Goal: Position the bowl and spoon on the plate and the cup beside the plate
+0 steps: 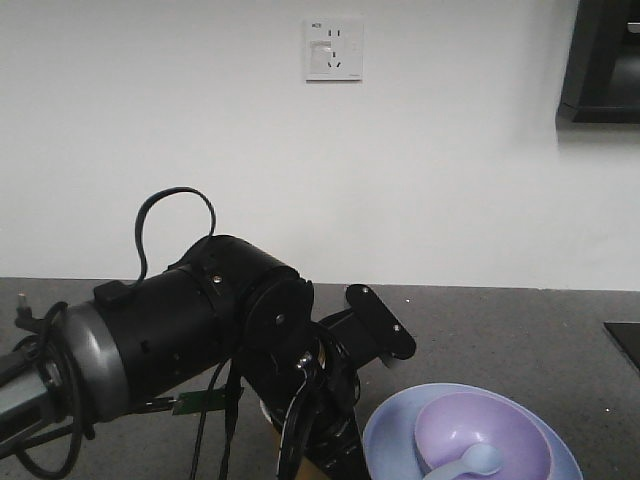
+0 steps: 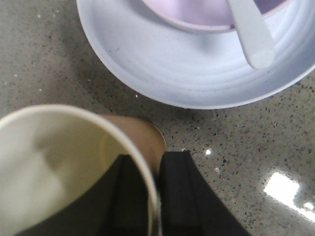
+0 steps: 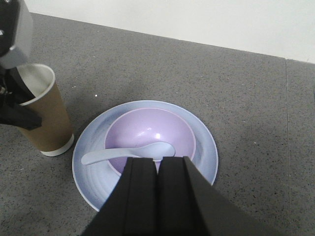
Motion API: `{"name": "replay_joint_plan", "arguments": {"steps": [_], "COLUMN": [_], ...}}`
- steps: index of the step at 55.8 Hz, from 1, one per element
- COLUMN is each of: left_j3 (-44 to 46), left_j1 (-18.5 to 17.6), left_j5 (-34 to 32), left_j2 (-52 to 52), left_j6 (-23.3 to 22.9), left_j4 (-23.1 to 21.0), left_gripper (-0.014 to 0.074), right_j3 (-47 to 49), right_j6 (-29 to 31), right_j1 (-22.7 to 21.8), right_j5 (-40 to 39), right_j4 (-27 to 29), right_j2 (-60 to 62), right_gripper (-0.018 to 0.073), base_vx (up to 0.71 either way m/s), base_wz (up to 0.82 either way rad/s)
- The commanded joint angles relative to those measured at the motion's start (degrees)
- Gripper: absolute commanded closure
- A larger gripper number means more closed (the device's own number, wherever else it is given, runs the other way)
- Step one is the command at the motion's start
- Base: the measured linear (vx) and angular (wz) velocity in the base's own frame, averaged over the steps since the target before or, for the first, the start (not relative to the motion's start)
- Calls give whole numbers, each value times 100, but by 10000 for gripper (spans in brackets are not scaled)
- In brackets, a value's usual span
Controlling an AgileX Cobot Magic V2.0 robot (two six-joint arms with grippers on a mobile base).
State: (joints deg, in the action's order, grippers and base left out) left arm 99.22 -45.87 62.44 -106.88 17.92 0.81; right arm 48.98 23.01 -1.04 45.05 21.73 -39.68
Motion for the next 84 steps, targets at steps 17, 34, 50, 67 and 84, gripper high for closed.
{"name": "replay_joint_plan", "arguments": {"steps": [17,34,50,67,84], "left_j3": [210,706,1246,-2304,-6223], "left_j1": [-18,-13,-13,20,20], "left_j5": [-110,-26,215,-1972,-4201], "left_j2": [371,789,1873,4616,7538], "left_j6": [-204,-449,-664,-1409,-2416], "left_j4": [-39,17,692,772,767], "left_gripper": [120,139,573,598,596], "right_j3": [150,150,150,-567,-1721], "right_j6": [39,39,160,1161,1898], "right_j1": [10,10,10,10,10], "right_j5": [-379,-431,-557,-1255,-2242], "right_j4": [83,84,78,1007,1911], "right_j2": [5,5,13,833,2044], "right_gripper": [568,568,568,568,568], "base_vx": [0,0,0,0,0], "base_wz": [0,0,0,0,0]}}
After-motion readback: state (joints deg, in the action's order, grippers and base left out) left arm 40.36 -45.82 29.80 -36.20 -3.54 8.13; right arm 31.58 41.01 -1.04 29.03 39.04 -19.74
